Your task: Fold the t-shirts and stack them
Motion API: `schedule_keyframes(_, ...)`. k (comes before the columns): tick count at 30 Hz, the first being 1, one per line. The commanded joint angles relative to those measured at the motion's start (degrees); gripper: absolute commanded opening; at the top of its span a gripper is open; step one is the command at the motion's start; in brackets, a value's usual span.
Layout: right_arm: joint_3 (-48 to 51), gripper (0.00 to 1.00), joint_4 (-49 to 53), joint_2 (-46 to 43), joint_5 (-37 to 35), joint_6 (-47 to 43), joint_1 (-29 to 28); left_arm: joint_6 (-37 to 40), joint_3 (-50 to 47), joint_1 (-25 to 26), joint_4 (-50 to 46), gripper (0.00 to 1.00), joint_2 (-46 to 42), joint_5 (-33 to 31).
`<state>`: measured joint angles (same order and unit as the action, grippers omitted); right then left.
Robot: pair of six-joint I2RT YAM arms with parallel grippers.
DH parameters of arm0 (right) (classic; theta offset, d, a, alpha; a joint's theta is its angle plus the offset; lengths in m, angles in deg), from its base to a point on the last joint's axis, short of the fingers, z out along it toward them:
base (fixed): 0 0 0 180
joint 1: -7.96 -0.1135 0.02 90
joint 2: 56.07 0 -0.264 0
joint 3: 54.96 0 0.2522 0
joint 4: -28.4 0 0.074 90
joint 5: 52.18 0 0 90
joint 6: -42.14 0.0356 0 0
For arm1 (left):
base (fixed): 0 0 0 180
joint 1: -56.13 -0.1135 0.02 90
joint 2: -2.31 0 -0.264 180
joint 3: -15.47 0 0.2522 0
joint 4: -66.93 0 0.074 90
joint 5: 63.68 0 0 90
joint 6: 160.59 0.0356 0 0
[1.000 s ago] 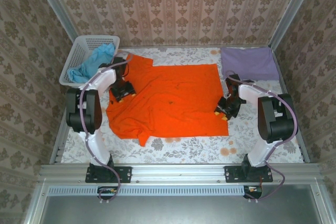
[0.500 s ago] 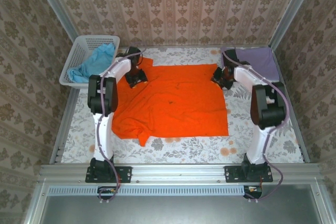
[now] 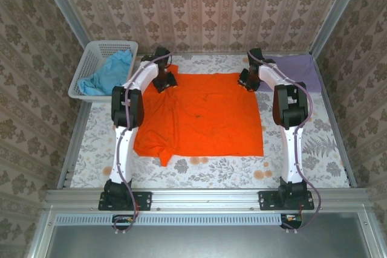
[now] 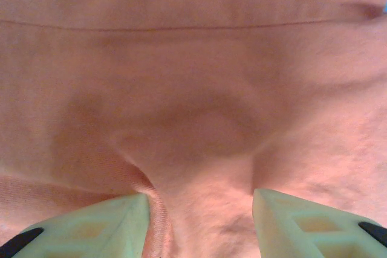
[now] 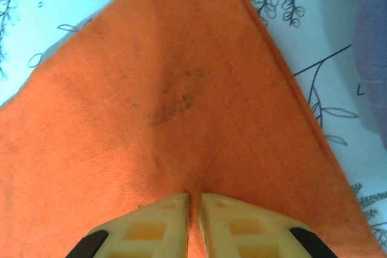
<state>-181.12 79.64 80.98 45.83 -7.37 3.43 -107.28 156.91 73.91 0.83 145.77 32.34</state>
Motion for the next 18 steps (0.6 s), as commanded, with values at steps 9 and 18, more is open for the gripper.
schedule_keyframes(9,-22.46,0.33,13.71,11.29,4.85,-4.89,2.47,-4.87,16.12,1.23,-4.39,0.64,10.58,4.46)
schedule_keyframes(18,-21.17,0.72,18.16,-5.33,2.57,-9.63,2.23,0.18,3.03,-0.68,-2.84,0.92,-11.6,-3.55)
